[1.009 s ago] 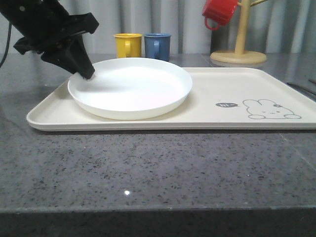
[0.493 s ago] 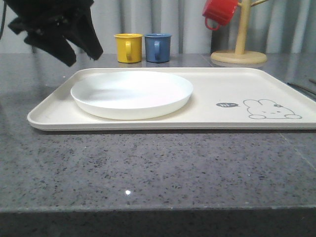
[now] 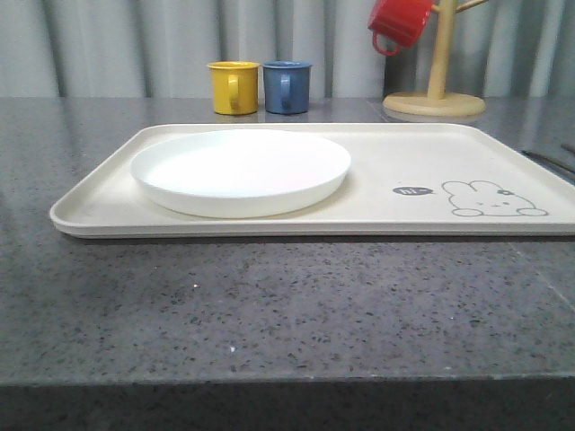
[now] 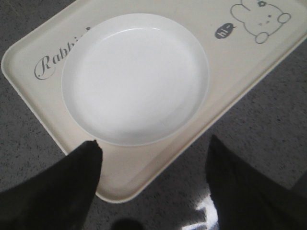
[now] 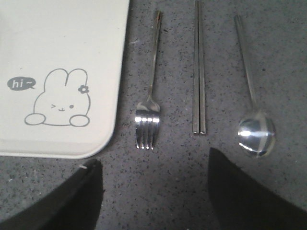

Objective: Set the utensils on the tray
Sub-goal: 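Open the left gripper and lift it away from the plate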

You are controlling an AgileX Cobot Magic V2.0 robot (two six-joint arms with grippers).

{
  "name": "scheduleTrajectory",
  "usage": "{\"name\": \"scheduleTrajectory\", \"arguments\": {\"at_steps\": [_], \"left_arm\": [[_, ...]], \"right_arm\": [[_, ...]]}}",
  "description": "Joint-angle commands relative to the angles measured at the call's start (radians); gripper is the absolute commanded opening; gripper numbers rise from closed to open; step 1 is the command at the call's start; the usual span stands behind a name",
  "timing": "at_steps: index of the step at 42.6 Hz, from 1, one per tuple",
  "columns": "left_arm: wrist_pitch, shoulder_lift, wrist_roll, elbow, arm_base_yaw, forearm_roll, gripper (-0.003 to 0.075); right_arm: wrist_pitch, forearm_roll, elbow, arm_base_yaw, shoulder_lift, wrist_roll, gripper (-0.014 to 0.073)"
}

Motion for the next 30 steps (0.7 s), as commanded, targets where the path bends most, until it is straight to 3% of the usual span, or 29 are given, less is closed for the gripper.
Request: {"name": "scheduleTrajectory", "arguments": {"at_steps": [1,16,23,30], "left_arm": [[-0.062,-0.131,-0.031,0.056,-0.02,0.011,0.045],[-0.062,-0.438,-0.031,0.272,-0.02,-0.001,0.045],[-0.045,-0.481,-0.031,0.286,-0.02,-0.001,0.045],[-0.047,-0.484,-0.031,0.286,-0.02,-0.001,0.045]], "right_arm": [[-0.057,-0.01,-0.034,-0.003,0.003,-0.012,0.0499],[-0.062,0.0,-0.034,-0.003,0.003,-0.012,0.0499],[-0.058,0.0,-0.056,-0.003,0.019,-0.012,0.0498],[0.051,0.0,-0.174,-0.003,0.137,-0.012,0.0498]]}}
